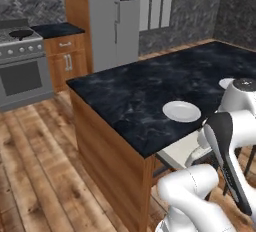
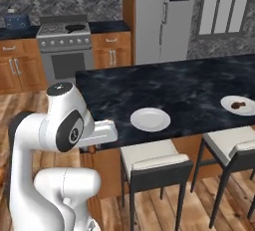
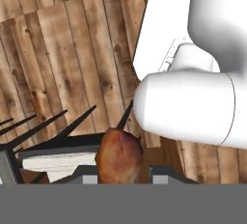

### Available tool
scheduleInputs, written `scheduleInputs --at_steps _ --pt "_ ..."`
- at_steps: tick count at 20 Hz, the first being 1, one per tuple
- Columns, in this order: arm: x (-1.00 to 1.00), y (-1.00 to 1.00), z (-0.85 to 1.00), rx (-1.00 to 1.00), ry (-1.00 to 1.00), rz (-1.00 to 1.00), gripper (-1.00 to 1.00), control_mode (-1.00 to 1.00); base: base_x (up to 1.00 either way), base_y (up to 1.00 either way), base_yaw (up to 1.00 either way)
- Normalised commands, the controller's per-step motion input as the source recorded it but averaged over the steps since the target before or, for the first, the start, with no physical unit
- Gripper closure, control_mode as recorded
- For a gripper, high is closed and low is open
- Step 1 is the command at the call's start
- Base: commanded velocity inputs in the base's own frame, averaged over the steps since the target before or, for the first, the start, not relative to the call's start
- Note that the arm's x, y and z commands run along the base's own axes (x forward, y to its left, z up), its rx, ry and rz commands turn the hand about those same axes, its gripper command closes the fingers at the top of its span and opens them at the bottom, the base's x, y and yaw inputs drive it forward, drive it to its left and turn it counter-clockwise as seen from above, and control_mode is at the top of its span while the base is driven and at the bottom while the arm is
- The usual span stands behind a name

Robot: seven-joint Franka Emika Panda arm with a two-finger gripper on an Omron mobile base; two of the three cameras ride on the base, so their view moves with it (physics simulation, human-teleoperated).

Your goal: Take the chicken drumsticks from the pan and place one on each plate on the dining counter.

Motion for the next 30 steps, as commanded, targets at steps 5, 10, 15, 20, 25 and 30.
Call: scheduleInputs --at_steps 5,10,15,20,25,30 --pt "0.0 0.0 0.0 0.0 0.0 0.0 1.0 1.0 0.53 -0.13 0.0" --pt "0.0 0.0 0.0 0.0 0.0 0.0 1.0 1.0 0.42 0.0 0.0" --pt "0.0 0.0 0.0 0.0 0.0 0.0 1.0 1.0 0.53 0.0 0.0" --pt "0.3 -0.01 0.0 0.0 -0.04 -0.02 1.0 -1.0 0.32 0.0 0.0" --pt "0.97 -0.01 0.0 0.0 -0.12 -0.2 1.0 -1.0 0.0 0.0 0.0" --pt "0.99 -0.61 -0.13 0.06 -0.02 -0.18 1.0 -1.0 0.0 0.0 0.0"
